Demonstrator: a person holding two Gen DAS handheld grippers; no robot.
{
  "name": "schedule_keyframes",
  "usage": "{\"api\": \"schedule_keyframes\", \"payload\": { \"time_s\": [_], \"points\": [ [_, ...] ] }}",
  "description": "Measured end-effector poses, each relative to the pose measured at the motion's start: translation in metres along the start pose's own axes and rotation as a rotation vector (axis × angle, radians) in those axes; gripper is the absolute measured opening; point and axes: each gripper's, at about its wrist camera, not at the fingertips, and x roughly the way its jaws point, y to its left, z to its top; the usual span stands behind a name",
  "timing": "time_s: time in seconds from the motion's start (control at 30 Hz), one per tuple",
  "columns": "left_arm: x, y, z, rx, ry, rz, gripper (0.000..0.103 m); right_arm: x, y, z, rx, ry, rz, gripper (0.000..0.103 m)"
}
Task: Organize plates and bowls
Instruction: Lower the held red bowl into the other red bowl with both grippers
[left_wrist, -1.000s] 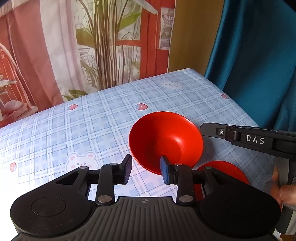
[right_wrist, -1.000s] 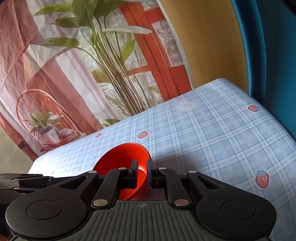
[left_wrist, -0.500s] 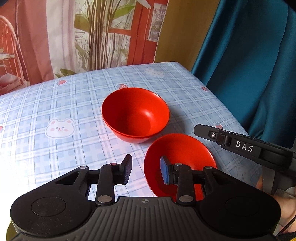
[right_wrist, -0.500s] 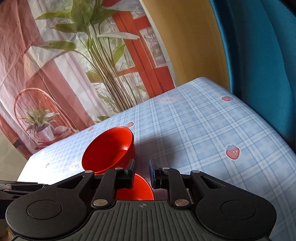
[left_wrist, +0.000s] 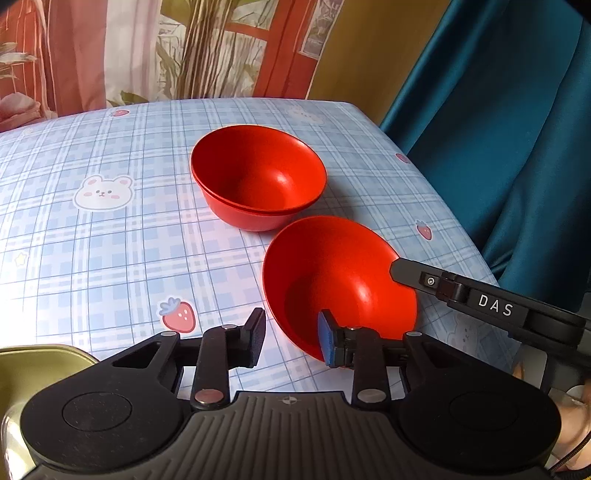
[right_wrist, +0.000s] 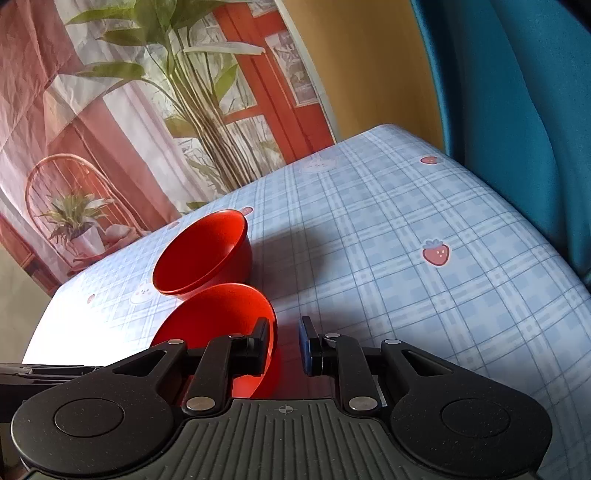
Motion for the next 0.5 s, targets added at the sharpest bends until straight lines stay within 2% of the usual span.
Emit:
{"api": "schedule_keyframes", "payload": {
  "time_s": [0.13, 0.5],
  "points": [
    [-0.004, 0.0, -0.005, -0.005, 0.0, -0.018, 0.027, 0.001, 0.004, -0.001, -0.012, 0.012, -0.001, 0.017],
    [-0.009, 0.0, -0.008, -0.016, -0.027, -0.037, 0.025, 0.004, 0.012, -0.003, -0.028, 0.02, 0.011, 0.014]
  ]
}}
